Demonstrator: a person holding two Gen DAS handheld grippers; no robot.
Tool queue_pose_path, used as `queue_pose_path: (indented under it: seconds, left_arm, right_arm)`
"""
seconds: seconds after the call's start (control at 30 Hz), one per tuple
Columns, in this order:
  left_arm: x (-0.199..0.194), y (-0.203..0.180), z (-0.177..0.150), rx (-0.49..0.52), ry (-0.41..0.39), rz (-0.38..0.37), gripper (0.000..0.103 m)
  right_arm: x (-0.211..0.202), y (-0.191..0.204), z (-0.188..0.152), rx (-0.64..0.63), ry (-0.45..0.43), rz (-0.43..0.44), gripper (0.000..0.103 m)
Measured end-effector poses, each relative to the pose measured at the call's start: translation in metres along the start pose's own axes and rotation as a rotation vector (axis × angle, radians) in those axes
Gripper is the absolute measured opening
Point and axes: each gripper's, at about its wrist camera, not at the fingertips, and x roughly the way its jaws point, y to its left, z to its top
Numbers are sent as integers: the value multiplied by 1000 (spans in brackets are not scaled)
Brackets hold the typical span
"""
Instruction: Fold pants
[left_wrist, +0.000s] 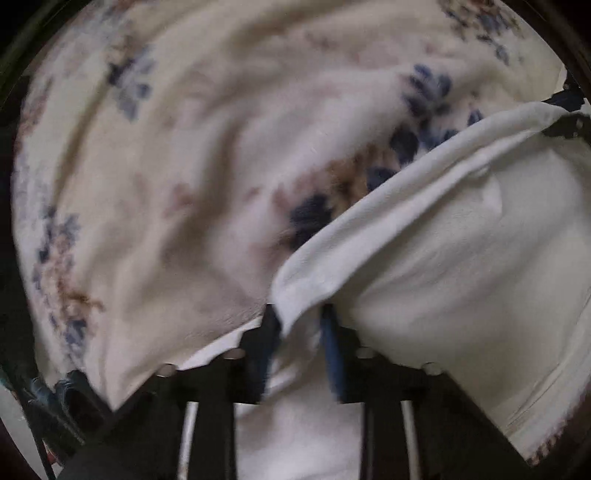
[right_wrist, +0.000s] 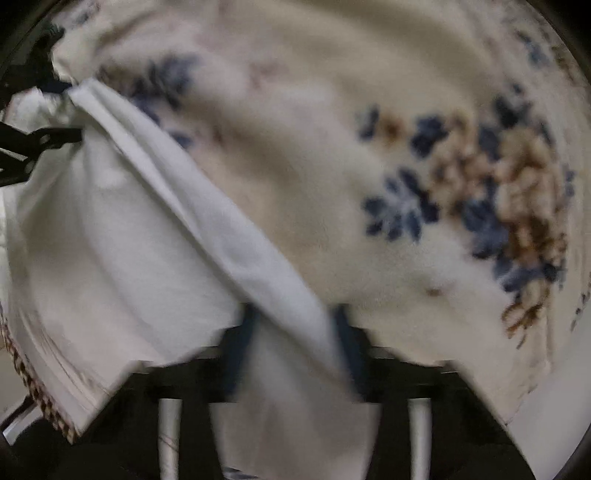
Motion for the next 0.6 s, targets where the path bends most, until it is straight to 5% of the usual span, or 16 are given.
queue_pose_path:
  seconds: [0.3,0.43,0.6]
  left_arm:
    - [-97,-13,-88,-202,-191,-24,8]
    - [-129,-53,-136,-359,-281,-101,8]
    - [-115,-96,-211,-526,-229,-240,8]
  right_arm:
    - [-74,-10,-87,184,-235,84,7]
    - [-101,33,-149,278,-295,122,6]
    - [-93,93,-226,414,-263,230,6]
